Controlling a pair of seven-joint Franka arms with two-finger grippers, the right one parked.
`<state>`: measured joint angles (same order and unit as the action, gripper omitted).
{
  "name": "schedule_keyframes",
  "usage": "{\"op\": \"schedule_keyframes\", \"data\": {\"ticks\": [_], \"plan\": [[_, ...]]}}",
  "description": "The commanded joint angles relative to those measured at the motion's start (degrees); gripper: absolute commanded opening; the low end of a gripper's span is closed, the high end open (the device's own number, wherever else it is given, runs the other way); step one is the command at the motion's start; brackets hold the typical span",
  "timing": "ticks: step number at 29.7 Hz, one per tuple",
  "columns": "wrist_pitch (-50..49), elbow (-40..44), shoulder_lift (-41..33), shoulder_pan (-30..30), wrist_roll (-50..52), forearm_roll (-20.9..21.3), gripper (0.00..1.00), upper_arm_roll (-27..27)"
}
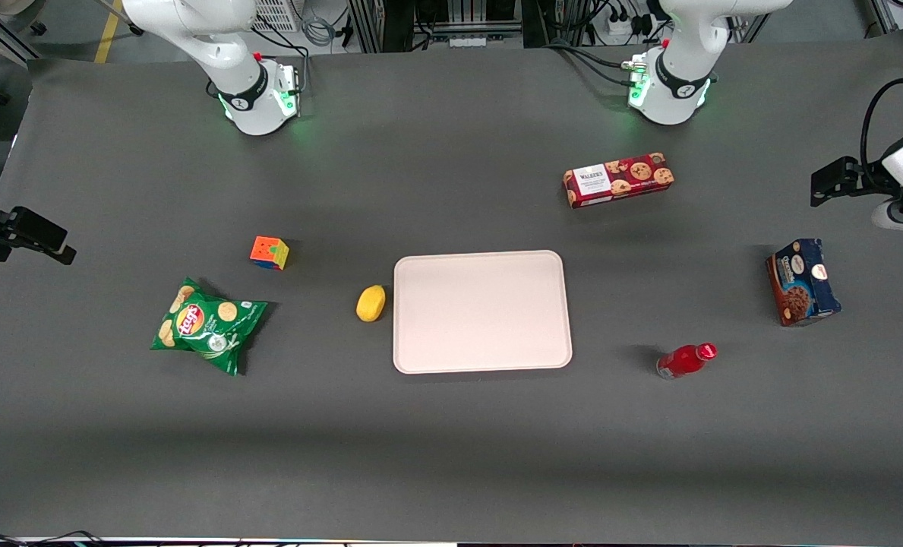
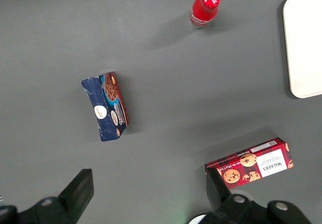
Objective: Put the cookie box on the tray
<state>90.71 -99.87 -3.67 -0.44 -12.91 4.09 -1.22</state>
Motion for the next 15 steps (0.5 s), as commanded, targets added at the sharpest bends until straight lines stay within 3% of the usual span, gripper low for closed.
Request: {"op": "schedule_keyframes", "data": {"ticks": [1,7,15], "plan": [[-3.34,1.61,-1.51,-0.27,-0.18,3.46,1.00,-0.01],[-9.32,-1.19,-3.97,-0.18,-0.18,11.99,1.00,0.25],[0.58,-18.31,-9.77,-2.11,-0.27,12.78,1.00,-1.85]]}}
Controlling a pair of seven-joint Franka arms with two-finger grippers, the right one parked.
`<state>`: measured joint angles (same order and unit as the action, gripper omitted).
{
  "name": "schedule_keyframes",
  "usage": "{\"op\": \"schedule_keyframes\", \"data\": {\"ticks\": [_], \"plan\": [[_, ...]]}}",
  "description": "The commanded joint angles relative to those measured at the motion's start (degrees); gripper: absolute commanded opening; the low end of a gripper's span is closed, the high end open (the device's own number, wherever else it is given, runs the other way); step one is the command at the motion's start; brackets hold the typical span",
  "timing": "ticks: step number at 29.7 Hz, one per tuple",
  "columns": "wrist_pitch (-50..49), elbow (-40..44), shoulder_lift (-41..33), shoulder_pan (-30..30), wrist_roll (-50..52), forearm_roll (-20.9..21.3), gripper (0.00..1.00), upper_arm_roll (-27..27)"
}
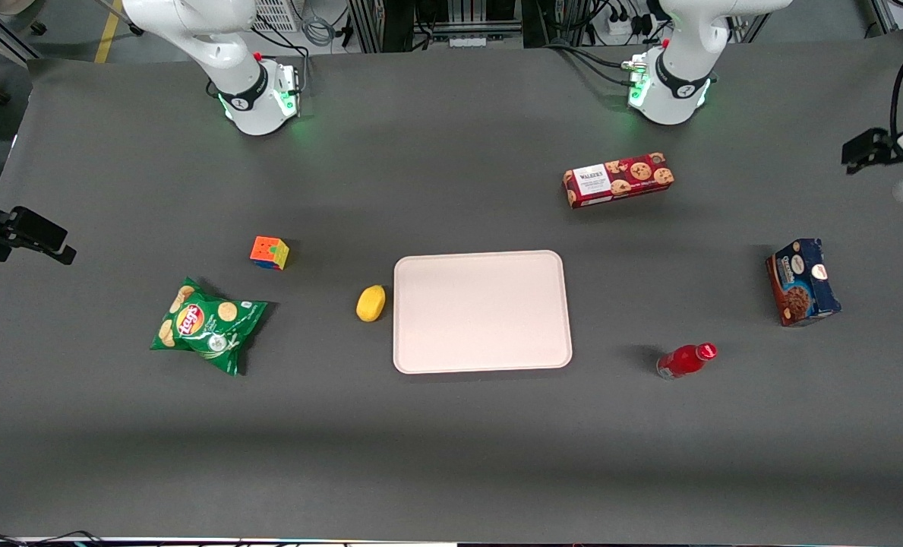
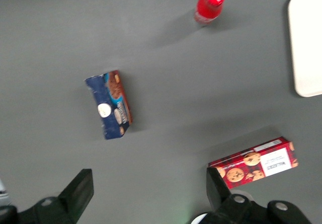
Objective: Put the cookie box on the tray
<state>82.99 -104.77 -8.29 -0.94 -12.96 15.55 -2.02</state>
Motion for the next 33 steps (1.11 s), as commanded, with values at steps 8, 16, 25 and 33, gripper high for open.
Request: {"op": "schedule_keyframes", "data": {"ticks": [8,16,25,33], "plan": [[32.38,-31.01,-4.55,-7.32,-7.60,1.32,1.00,-5.27],[49.45,-35.95,4.85,-11.10,-9.80,1.06,1.00,-5.45],[56.40,-34.90,11.28,-11.46,-11.91,-2.45,1.00,-5.45],[55.88,-31.73,12.33,-11.37,-13.50,-4.04,1.00,-5.45]]}}
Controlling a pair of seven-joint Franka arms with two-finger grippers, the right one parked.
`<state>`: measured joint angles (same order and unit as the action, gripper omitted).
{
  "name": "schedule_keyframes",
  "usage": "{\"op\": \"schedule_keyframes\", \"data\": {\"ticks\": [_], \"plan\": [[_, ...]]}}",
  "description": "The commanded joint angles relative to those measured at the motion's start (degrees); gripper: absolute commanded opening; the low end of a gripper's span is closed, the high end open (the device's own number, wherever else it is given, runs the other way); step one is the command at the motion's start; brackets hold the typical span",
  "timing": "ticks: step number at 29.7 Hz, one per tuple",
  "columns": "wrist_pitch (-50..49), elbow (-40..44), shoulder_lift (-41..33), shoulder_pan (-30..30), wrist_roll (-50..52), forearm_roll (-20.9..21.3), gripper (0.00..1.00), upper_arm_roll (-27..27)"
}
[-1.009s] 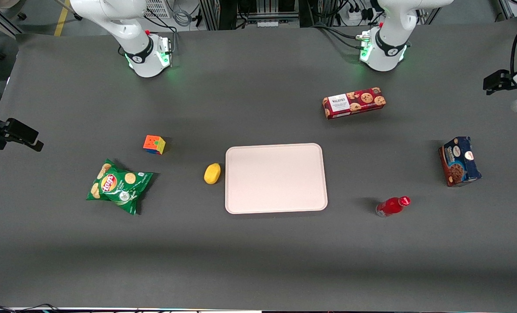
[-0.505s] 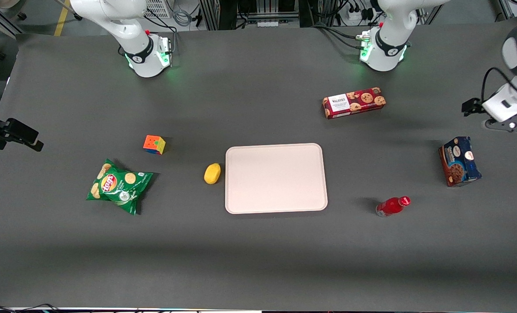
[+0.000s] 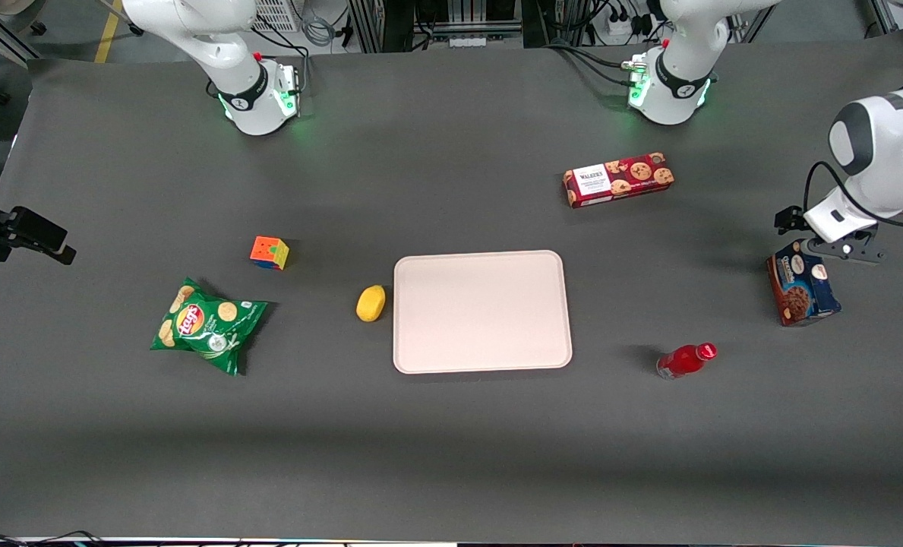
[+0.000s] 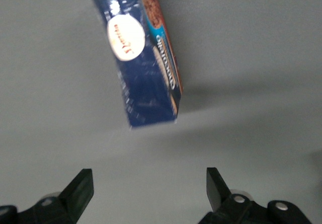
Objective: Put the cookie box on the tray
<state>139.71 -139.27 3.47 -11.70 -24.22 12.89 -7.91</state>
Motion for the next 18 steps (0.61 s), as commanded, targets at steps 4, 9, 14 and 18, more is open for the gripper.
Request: {"op": "schedule_keyframes", "data": {"ticks": [4,9,14,18], "plan": [[-0.49,4.97,2.59,-0.52,-2.24,-3.12,1.00,0.53],[3.53,6.03,6.54,-0.08,-2.50,-5.24,1.00,0.62],[6.63,6.03,9.36,-0.43,-2.59,-5.33,0.75,0.62],[6.45,6.03,9.27,-0.52,-2.50,-5.42,0.00,0.62]]}}
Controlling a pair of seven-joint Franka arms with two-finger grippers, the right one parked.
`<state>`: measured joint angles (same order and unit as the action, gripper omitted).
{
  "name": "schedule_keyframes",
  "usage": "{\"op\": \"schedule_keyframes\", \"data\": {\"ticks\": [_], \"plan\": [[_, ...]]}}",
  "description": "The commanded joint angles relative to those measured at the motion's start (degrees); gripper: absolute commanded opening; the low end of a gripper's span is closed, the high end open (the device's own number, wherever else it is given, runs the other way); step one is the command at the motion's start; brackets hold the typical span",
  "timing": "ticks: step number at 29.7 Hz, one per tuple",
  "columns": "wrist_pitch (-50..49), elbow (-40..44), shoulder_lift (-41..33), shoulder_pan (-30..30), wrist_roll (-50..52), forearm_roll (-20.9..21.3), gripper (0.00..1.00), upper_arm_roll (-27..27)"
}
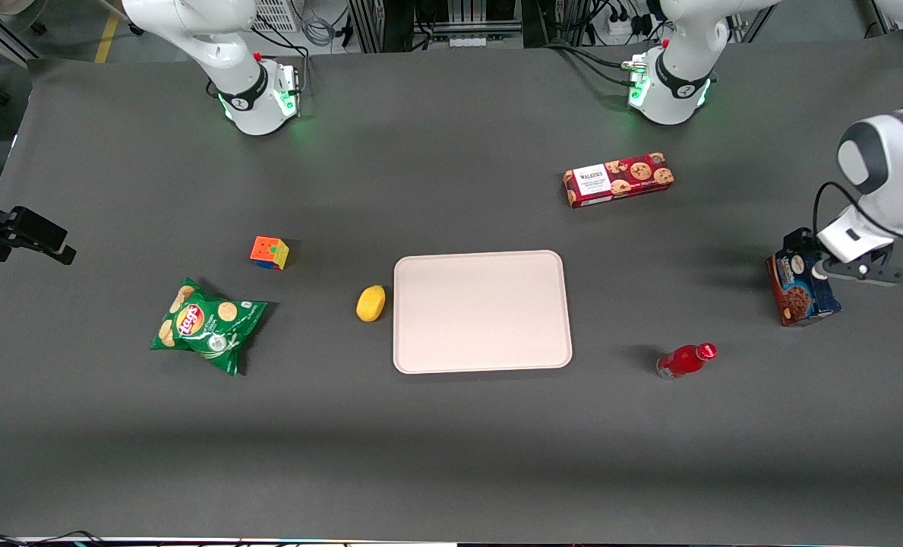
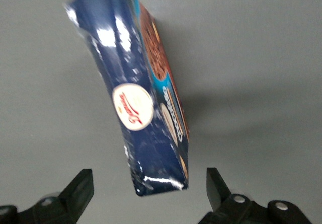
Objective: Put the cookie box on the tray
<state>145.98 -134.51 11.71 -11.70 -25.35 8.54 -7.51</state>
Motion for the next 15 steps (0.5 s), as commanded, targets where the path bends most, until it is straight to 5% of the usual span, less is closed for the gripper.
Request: {"op": "schedule_keyframes", "data": {"ticks": [1,15], "plan": [[0.09,1.44,1.04,-0.60,-1.55,-1.07,0.00,0.21],[-10.44,7.41,-2.20,0.10,-1.55,-2.56,0.00,0.56]]}}
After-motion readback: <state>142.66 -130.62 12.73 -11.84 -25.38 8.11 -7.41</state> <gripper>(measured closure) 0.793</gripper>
